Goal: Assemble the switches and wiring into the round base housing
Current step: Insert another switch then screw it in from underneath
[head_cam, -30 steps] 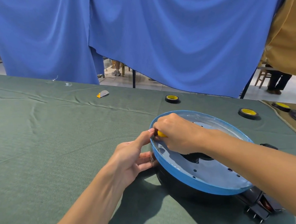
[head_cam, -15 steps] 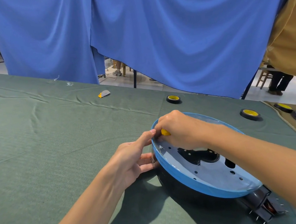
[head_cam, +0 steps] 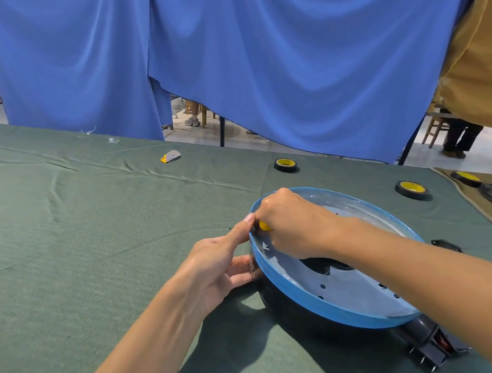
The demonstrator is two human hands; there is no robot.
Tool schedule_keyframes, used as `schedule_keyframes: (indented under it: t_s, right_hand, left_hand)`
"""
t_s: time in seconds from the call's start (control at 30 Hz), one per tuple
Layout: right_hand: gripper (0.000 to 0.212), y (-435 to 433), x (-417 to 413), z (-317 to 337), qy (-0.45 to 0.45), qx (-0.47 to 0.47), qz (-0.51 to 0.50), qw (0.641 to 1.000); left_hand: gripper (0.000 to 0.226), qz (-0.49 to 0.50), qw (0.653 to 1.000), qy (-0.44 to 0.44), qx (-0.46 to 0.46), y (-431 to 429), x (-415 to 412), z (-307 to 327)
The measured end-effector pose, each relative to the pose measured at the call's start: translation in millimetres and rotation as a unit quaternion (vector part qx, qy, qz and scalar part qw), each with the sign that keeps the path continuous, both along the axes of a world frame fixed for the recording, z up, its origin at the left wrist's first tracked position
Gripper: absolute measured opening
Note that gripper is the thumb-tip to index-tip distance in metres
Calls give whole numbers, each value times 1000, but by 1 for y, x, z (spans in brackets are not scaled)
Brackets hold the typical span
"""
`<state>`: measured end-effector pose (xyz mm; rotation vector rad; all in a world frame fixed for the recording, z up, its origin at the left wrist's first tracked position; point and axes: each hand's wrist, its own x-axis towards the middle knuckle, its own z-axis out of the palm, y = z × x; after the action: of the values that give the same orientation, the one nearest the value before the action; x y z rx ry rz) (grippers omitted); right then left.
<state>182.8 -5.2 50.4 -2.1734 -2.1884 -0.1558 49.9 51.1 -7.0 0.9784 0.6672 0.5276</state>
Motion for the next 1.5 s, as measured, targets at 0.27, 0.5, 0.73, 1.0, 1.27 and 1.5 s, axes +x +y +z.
schedule_keyframes:
  t_s: [0.27, 0.5, 0.73, 1.0, 1.27, 1.5]
  right_hand:
    - [9, -1, -1, -2, 54, -32, -25, 998]
    - [11, -20, -2, 6, 134, -54, 7, 989]
    - [7, -23, -14, 13, 262, -83, -129, 953]
    - [14, -17, -23, 26, 289, -167, -198, 922]
    - [3, -28, -12, 32, 247, -6, -58, 967]
    - [21, -56, 12, 41, 123, -140, 7, 982]
  left_hand:
    - [44, -77, 995, 59, 18, 6, -14, 7]
    - [74, -75, 990, 116, 26, -6, -23, 10]
    - [61, -63, 992, 107, 30, -15, -33, 8]
    - [75, -44, 996, 69, 19, -19, -32, 6]
    - [38, 19, 998, 65, 17, -7, -15, 15]
    - [67, 50, 996, 68, 22, 15, 14, 11]
